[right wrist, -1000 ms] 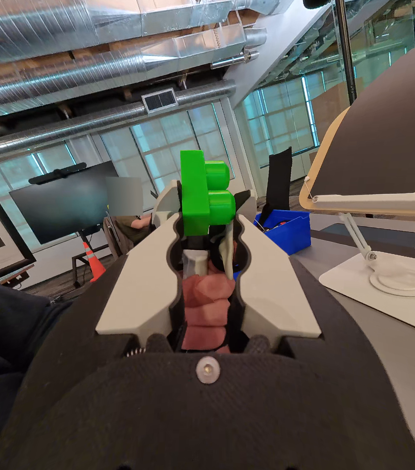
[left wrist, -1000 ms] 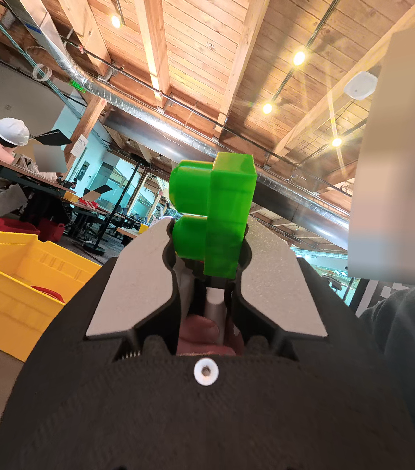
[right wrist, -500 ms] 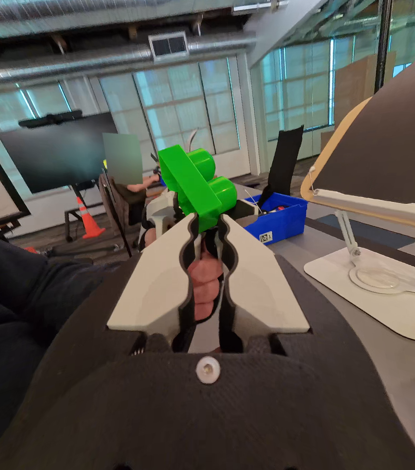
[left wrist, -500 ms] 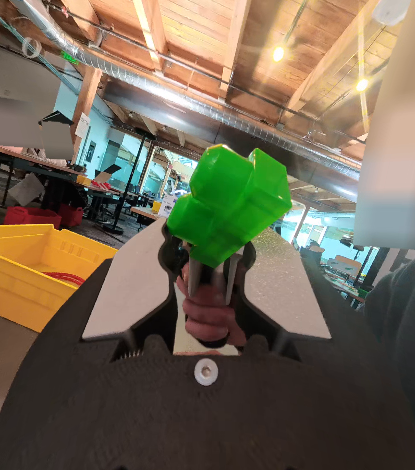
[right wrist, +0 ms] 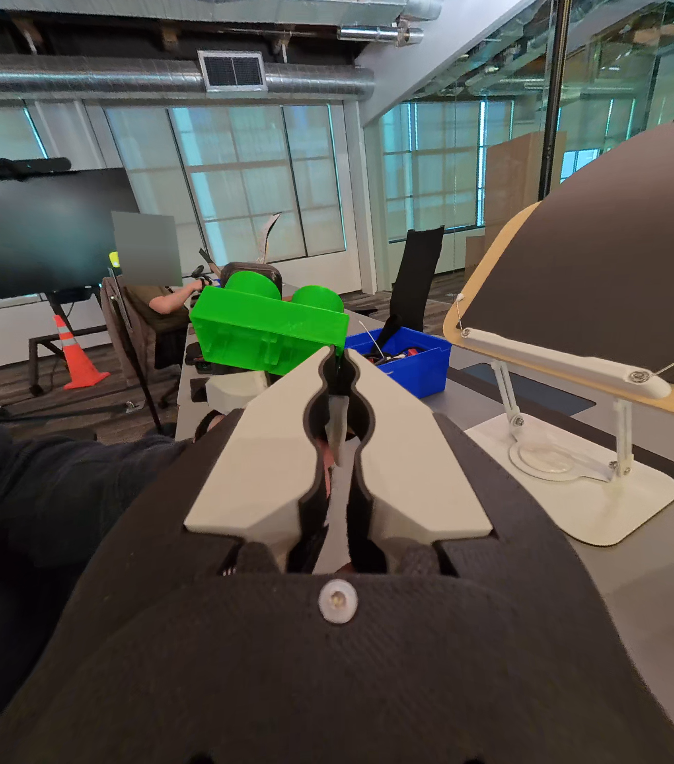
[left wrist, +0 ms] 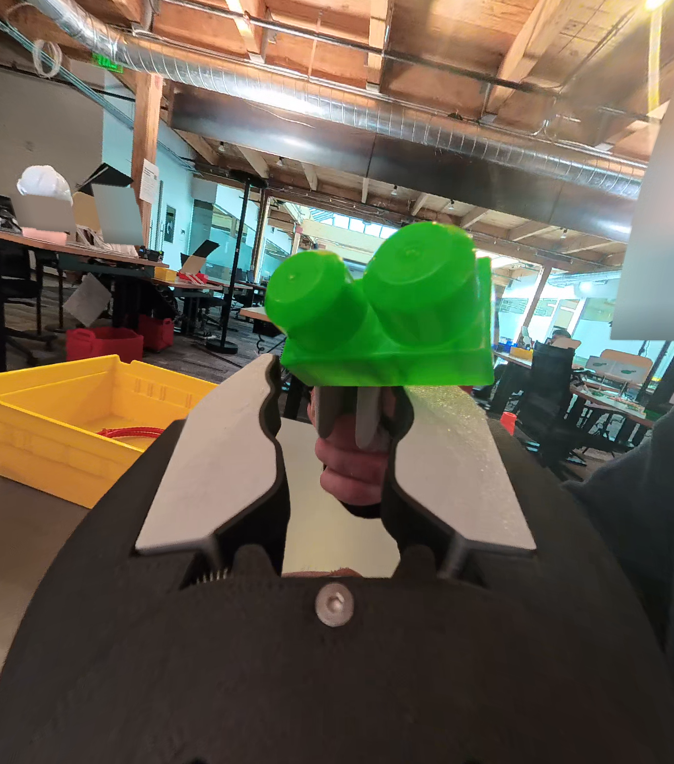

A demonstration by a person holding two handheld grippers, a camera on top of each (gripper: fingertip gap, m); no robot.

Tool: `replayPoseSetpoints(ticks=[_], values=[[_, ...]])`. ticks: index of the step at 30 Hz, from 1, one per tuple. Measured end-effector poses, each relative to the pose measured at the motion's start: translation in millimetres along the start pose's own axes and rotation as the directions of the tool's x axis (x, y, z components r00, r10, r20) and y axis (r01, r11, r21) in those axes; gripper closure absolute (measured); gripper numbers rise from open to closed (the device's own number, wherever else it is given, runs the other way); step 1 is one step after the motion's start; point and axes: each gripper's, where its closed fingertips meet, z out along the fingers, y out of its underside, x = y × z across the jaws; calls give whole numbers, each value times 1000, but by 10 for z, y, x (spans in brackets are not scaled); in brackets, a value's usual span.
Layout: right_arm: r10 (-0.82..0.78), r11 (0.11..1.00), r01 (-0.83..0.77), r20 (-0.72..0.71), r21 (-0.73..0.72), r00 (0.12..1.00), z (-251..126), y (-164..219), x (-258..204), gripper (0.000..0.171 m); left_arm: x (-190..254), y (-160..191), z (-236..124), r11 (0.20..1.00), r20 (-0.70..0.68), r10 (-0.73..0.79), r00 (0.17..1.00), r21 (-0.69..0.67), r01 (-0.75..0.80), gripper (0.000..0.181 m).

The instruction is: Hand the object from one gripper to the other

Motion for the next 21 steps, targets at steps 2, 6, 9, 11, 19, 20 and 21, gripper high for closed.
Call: replayPoseSetpoints(ticks=[2,6,9,11,19,20,21], values=[[-7,1000,7,3,0,1000,-15,-30,5,171,-21,-1,-10,1000,8,-4,1000,-2,4,130],[-51,999,51,-5,-18,999,-46,-73,63,171,-31,24,-39,1000,11,-19,1000,-6,19,129],[-177,982,175,-18,-66,984,-105,-112,139,171,-19,107,-100,997,1,-60,998,-50,60,121],[-330,934,321,-36,-155,943,-152,-81,227,171,-7,169,-164,989,-8,-116,993,-91,115,110],[-729,608,718,120,-338,674,-235,-6,229,171,21,39,-276,897,-51,-419,907,-175,405,89],[-763,558,751,137,-354,631,-227,-2,227,171,31,79,-243,885,-44,-436,899,-205,419,93],[-790,510,779,159,-365,592,-219,9,216,171,48,114,-207,874,-43,-450,892,-227,430,96]])
